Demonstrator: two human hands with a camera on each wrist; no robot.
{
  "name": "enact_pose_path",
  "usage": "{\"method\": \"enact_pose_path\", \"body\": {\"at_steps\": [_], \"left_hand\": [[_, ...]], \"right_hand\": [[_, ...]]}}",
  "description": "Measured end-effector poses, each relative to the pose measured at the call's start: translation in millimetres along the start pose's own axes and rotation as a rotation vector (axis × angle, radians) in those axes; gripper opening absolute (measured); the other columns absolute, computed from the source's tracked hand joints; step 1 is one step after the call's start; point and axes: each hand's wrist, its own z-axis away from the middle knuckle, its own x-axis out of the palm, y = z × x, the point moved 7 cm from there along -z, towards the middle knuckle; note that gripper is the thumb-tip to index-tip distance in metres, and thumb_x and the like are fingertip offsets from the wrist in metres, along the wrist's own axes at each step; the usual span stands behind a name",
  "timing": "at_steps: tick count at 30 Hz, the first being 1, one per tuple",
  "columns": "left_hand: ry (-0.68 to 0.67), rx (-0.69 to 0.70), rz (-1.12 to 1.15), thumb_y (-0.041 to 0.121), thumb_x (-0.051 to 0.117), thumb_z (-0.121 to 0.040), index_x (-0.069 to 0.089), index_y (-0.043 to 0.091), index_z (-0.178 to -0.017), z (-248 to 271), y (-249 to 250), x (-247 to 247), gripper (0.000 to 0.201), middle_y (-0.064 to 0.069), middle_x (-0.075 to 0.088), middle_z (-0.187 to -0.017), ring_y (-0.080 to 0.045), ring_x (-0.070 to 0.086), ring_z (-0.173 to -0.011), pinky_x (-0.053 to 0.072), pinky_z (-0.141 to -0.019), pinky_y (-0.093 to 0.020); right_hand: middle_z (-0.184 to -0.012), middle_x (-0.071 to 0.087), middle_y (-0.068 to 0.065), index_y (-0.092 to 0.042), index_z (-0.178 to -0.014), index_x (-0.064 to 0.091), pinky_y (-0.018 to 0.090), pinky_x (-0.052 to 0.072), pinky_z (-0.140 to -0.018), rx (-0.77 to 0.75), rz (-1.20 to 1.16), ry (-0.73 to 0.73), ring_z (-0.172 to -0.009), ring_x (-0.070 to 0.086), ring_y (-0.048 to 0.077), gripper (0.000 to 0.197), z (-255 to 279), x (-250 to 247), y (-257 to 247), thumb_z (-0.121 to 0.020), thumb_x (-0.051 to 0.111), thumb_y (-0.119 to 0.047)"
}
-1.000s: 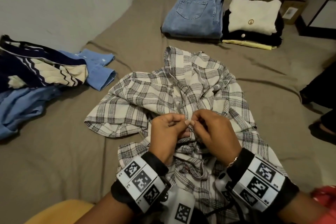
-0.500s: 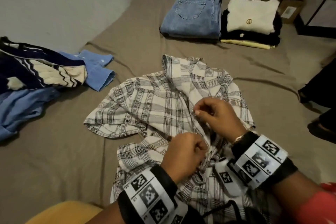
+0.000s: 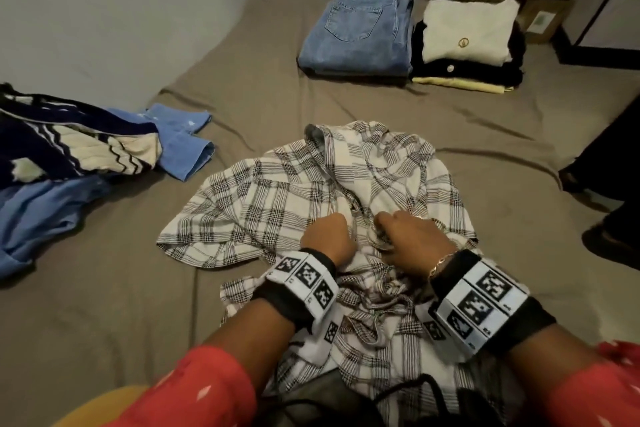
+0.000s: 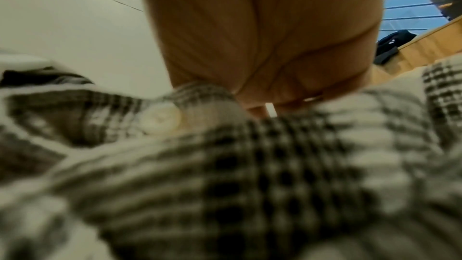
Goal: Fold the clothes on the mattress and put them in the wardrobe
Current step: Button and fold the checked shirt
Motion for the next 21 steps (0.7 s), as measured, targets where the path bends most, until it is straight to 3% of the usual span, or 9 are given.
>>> {"method": "enact_pose_path", "body": {"at_steps": [3, 6, 7, 9, 12, 14, 16, 18, 21], "left_hand": [[0.072, -0.029, 0.374, 0.013, 0.062, -0.087, 0.044, 0.011, -0.067, 4, -9, -11, 0.027, -0.014, 0.054, -0.072, -0.027, 0.058, -0.063, 0.049, -0.06, -0.039], [0.11, -0.061, 0.797, 0.008, 0.059, -0.089, 0.039, 0.014, -0.066, 25, -26, -27, 0.031, -0.007, 0.049, -0.065, -0.017, 0.049, -0.038, 0.04, -0.043, -0.029], [0.104, -0.065, 0.902, 0.007, 0.058, -0.09, 0.041, 0.012, -0.069, 32, -30, -30, 0.028, -0.005, 0.048, -0.065, -0.014, 0.048, -0.037, 0.038, -0.041, -0.025], [0.072, -0.075, 1.107, 0.005, 0.055, -0.091, 0.042, 0.01, -0.073, 46, -33, -36, 0.023, -0.004, 0.045, -0.065, -0.013, 0.049, -0.039, 0.038, -0.039, -0.023], [0.009, -0.061, 1.304, 0.002, 0.052, -0.091, 0.043, 0.007, -0.075, 59, -30, -42, 0.019, -0.005, 0.043, -0.063, -0.015, 0.049, -0.042, 0.041, -0.038, -0.022], [-0.006, -0.034, 1.332, 0.0, 0.051, -0.09, 0.049, 0.004, -0.08, 61, -23, -43, 0.011, -0.005, 0.055, -0.062, -0.014, 0.055, -0.047, 0.044, -0.043, -0.022], [-0.035, -0.022, 1.382, -0.003, 0.048, -0.091, 0.054, -0.002, -0.091, 61, -17, -41, 0.006, -0.008, 0.065, -0.07, -0.015, 0.062, -0.056, 0.05, -0.049, -0.025], [-0.073, -0.043, 1.437, -0.002, 0.048, -0.091, 0.055, -0.004, -0.093, 62, -12, -35, 0.007, -0.011, 0.065, -0.074, -0.014, 0.063, -0.056, 0.052, -0.045, -0.025], [-0.104, -0.043, 1.404, 0.015, 0.064, -0.079, 0.058, -0.003, -0.087, 64, -9, -30, 0.02, -0.011, 0.062, -0.073, -0.019, 0.058, -0.057, 0.05, -0.043, -0.023]], "right_hand": [[-0.106, 0.062, 0.006, -0.016, -0.115, 0.053, 0.027, 0.04, -0.072, 0.083, -0.218, 0.139, -0.097, 0.057, 0.025, 0.031, -1, -14, 14, -0.086, 0.051, -0.004], [-0.09, 0.066, 0.005, -0.01, -0.097, 0.067, 0.027, 0.043, -0.075, 0.145, -0.487, 0.245, -0.088, 0.06, 0.022, 0.013, 3, -30, 24, -0.086, 0.061, -0.008], [-0.081, 0.064, 0.004, -0.009, -0.088, 0.069, 0.026, 0.043, -0.072, 0.133, -0.567, 0.231, -0.08, 0.06, 0.02, 0.006, 3, -31, 24, -0.084, 0.066, -0.012], [-0.066, 0.06, 0.001, -0.011, -0.071, 0.064, 0.025, 0.044, -0.066, 0.088, -0.74, 0.135, -0.064, 0.055, 0.015, 0.012, 6, -30, 16, -0.082, 0.068, -0.014], [-0.059, 0.054, -0.003, -0.013, -0.067, 0.058, 0.026, 0.042, -0.059, 0.083, -1.12, 0.11, -0.056, 0.048, 0.012, 0.019, 14, -28, 4, -0.084, 0.064, -0.006], [-0.055, 0.053, -0.007, -0.014, -0.067, 0.057, 0.022, 0.042, -0.053, 0.075, -1.296, 0.193, -0.054, 0.048, 0.01, 0.021, 19, -32, -2, -0.084, 0.062, -0.002], [-0.054, 0.056, -0.01, -0.016, -0.069, 0.058, 0.022, 0.046, -0.05, 0.047, -1.332, 0.258, -0.052, 0.054, 0.009, 0.02, 23, -35, -9, -0.083, 0.064, -0.002], [-0.062, 0.06, -0.007, -0.017, -0.07, 0.059, 0.025, 0.051, -0.058, 0.018, -1.287, 0.297, -0.058, 0.058, 0.01, 0.019, 24, -36, -15, -0.081, 0.067, -0.003], [-0.068, 0.06, -0.001, -0.015, -0.071, 0.06, 0.03, 0.05, -0.066, -0.007, -1.223, 0.31, -0.065, 0.057, 0.013, 0.016, 23, -32, -24, -0.079, 0.069, -0.004]]}}
